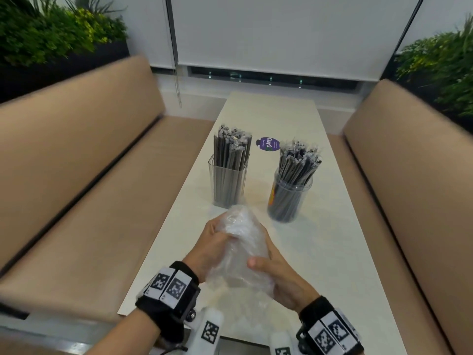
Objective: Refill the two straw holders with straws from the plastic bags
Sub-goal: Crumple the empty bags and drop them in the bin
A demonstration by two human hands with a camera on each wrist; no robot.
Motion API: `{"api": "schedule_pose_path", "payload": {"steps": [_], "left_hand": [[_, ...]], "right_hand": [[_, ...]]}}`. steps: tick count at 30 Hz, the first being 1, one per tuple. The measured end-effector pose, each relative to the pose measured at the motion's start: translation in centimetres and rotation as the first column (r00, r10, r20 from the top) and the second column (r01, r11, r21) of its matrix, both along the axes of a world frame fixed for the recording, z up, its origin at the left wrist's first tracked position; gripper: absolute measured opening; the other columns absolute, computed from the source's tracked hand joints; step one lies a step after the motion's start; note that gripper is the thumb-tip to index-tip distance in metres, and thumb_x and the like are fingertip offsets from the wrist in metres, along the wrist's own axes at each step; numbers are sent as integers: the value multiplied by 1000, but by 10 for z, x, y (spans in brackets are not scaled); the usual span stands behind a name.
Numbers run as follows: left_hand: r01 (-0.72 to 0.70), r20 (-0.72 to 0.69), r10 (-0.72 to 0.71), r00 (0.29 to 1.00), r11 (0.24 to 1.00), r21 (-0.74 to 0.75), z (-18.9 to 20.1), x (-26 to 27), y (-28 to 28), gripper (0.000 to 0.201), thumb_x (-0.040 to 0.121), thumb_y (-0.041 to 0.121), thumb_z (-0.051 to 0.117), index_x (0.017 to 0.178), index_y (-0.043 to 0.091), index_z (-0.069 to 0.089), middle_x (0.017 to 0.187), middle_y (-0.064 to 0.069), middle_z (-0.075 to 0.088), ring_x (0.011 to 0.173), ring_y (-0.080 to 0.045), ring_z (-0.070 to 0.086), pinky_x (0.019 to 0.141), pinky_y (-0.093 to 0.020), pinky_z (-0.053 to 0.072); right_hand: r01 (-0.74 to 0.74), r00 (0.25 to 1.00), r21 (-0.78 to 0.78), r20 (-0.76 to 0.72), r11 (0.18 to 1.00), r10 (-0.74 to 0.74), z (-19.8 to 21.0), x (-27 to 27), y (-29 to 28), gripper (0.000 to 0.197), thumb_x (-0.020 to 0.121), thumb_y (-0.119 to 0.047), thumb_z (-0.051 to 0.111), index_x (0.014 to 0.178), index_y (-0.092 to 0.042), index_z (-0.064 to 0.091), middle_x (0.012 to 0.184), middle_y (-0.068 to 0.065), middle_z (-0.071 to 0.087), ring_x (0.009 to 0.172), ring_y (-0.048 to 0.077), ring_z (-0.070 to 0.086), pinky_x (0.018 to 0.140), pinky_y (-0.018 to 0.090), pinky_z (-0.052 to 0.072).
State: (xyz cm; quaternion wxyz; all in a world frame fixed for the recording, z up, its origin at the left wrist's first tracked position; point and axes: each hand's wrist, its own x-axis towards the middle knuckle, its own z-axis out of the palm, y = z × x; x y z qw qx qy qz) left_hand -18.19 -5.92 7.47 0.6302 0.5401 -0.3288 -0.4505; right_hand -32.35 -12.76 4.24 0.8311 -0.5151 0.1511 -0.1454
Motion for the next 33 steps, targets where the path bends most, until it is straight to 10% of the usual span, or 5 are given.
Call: {"api": "schedule_pose_path", "payload": {"steps": [5, 11, 17, 23, 33], "left_hand": [[18, 691, -295, 660, 925, 378, -16, 16, 18, 56, 76, 51, 61, 125, 56, 34, 127, 11, 33, 119, -15, 44, 99, -32, 41], [69, 123, -87, 989, 987, 142, -12, -15, 21, 78, 69, 38, 79, 133, 51, 36, 126, 6, 57, 105, -14, 68, 81, -36, 59], [-438, 33, 444, 895, 892, -112, -10, -46, 16, 24, 70, 5, 83, 80, 13, 62, 84, -7, 70, 83, -24, 67, 80, -43, 56], [-528, 208, 562, 800, 826, -199, -12, -90, 26, 33, 67, 7, 84, 73, 13, 53, 73, -7, 63, 70, -15, 60, 68, -35, 53], [-425, 89, 417, 905, 896, 129, -14, -49, 55, 71, 73, 68, 64, 123, 19, 51, 120, -6, 63, 107, -18, 66, 91, -42, 54]], "right_hand": [[277, 868, -518, -227, 809, -443, -9, -14, -17, 59, 70, -16, 79, 123, -35, 59, 116, -3, 71, 109, 18, 67, 81, 24, 57], [193, 891, -843, -65, 503, -450, 10, -18, -2, 51, 86, -22, 66, 129, -43, 49, 119, -10, 63, 103, 1, 63, 77, 22, 56], [237, 866, -863, -21, 447, -500, -5, -44, 18, 66, 87, -62, 49, 144, -58, 15, 157, -15, 14, 144, 2, 19, 114, 31, 21], [267, 954, -123, -108, 956, -280, -16, -52, 26, 70, 83, -69, 48, 146, -54, 20, 150, -16, 43, 129, 2, 52, 107, 44, 46], [106, 987, 147, 103, 983, -122, 10, -19, 23, 38, 97, -9, 52, 133, 0, 54, 129, 21, 64, 123, 38, 59, 100, 45, 52]]}}
